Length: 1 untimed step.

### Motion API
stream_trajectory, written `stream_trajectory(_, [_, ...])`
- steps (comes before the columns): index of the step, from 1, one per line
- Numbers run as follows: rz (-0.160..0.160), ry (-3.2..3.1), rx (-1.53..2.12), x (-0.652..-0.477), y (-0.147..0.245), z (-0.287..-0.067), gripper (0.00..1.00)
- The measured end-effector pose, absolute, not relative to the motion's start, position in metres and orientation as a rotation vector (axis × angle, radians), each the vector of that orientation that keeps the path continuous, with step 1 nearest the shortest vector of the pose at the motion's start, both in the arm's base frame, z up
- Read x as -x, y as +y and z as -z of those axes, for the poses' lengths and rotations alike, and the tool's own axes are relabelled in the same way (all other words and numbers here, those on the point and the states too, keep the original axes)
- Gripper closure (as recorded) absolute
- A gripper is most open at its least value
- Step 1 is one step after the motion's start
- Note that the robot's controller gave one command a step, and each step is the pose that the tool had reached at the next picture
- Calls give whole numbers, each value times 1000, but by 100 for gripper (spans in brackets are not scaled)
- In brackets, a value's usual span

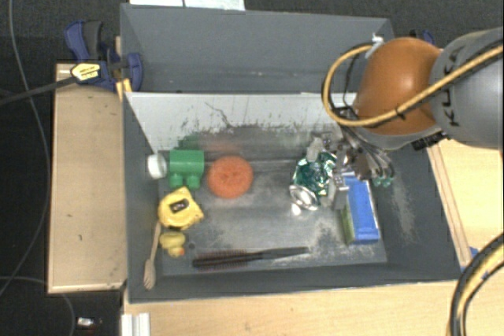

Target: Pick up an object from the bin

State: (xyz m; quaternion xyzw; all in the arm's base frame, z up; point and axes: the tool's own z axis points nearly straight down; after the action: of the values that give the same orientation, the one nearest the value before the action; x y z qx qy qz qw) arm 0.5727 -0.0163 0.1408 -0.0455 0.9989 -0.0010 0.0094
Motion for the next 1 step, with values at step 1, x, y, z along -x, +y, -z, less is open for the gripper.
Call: stream_trajectory(1, [2, 3113, 189, -579, -47, -96, 0])
